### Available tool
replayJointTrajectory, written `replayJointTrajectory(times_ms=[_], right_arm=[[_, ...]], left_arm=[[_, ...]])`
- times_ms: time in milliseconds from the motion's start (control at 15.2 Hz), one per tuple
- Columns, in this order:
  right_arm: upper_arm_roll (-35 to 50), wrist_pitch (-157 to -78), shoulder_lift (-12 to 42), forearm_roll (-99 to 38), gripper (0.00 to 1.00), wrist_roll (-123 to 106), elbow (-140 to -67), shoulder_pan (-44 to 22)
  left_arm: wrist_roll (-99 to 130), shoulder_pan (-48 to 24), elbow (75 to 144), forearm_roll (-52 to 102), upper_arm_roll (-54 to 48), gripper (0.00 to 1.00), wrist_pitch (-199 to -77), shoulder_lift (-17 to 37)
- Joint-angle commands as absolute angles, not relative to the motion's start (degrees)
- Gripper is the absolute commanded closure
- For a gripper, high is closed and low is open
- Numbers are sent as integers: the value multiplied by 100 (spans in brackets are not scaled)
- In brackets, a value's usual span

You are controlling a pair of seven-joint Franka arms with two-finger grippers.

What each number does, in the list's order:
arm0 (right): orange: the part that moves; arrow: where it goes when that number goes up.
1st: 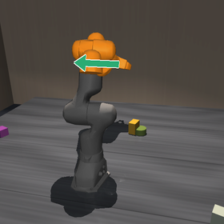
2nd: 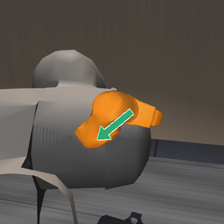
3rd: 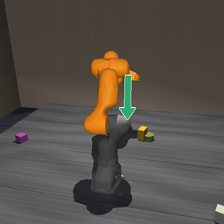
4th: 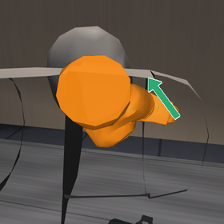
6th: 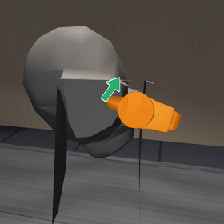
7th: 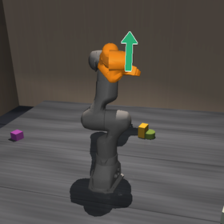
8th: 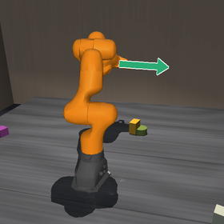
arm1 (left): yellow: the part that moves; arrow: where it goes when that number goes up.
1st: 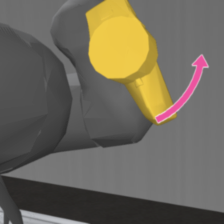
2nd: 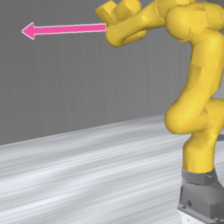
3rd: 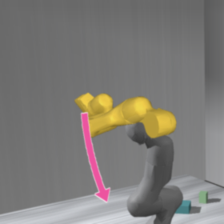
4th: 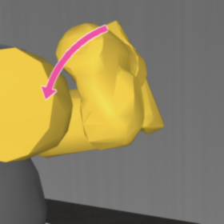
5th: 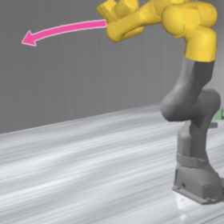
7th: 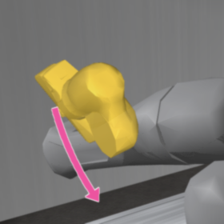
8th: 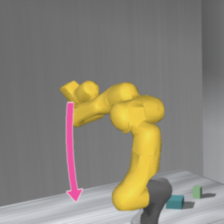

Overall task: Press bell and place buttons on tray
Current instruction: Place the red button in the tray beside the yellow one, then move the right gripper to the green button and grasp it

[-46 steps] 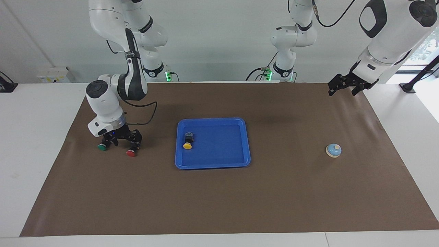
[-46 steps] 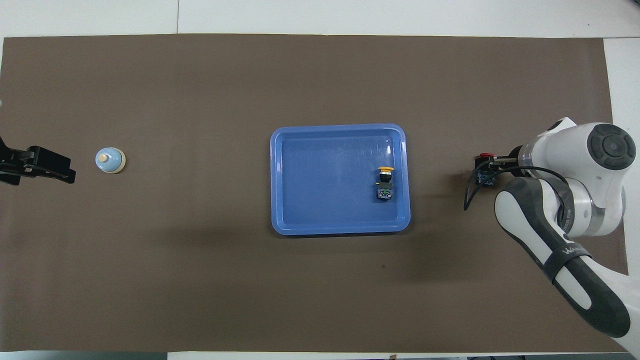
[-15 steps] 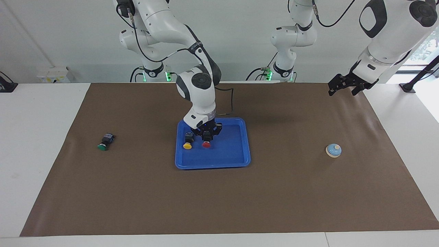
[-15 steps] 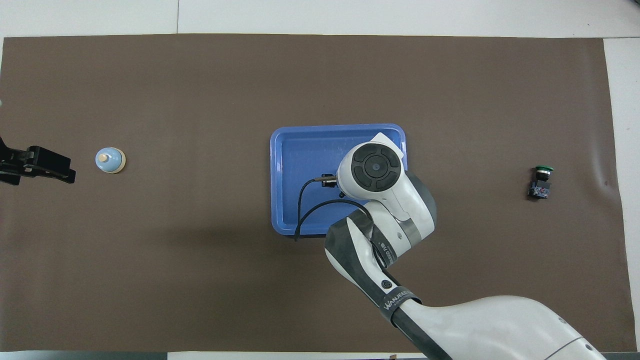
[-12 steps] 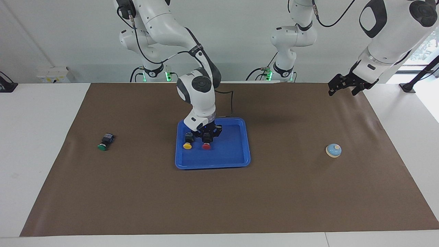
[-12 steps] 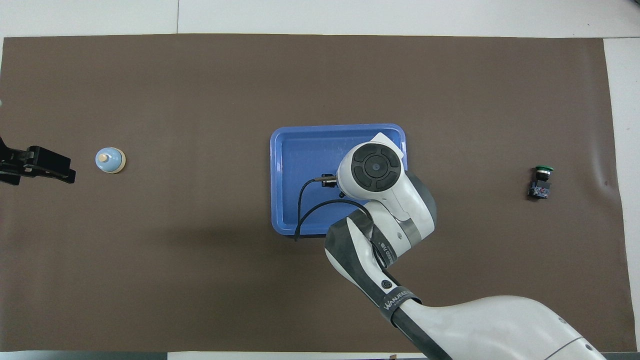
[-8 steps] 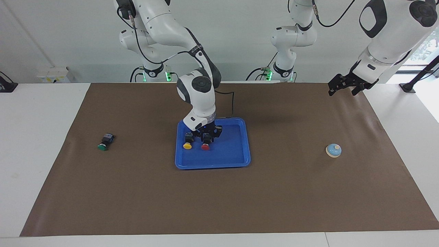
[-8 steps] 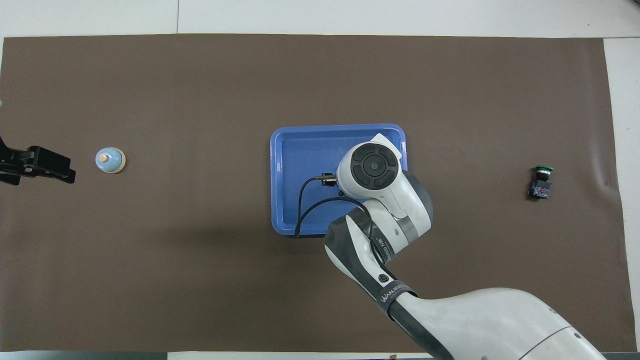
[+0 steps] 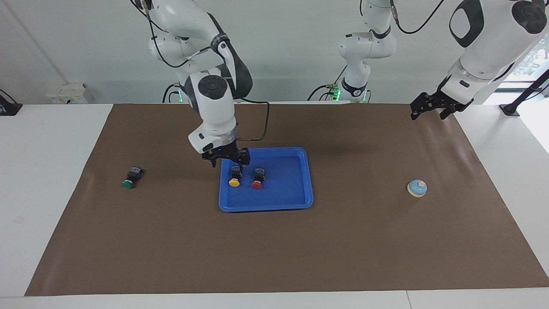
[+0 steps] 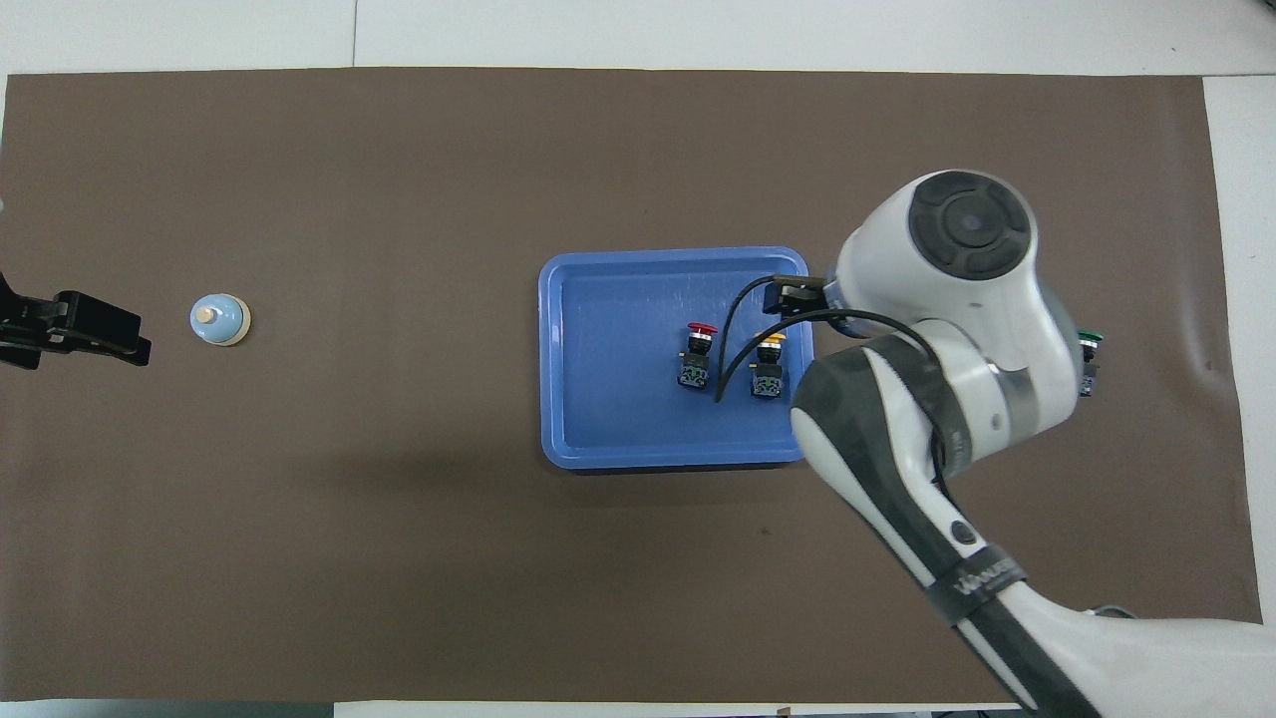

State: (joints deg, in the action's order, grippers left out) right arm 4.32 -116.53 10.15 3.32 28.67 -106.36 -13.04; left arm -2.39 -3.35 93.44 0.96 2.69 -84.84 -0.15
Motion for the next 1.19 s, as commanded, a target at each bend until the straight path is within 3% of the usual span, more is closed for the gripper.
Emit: replayJointTrajectory(times_ms=[0,264,462,1121], right_arm=[[475,-11330,800,264,0,1613,-10740,-372],[457,-11617,686,307,0,300,-11160,789],[457,-12864,431,352,0,351,-12240,1203],[448,-14051,430,422,0,265,-13138,1810]], left_arm=[[-185,-343,9466,123,290,0,-8464,-158],[-185,-343,9466,123,290,0,-8464,-158],[-185,-343,9466,123,290,0,-8464,-158],[-185,-343,9466,123,290,0,-8464,-158]])
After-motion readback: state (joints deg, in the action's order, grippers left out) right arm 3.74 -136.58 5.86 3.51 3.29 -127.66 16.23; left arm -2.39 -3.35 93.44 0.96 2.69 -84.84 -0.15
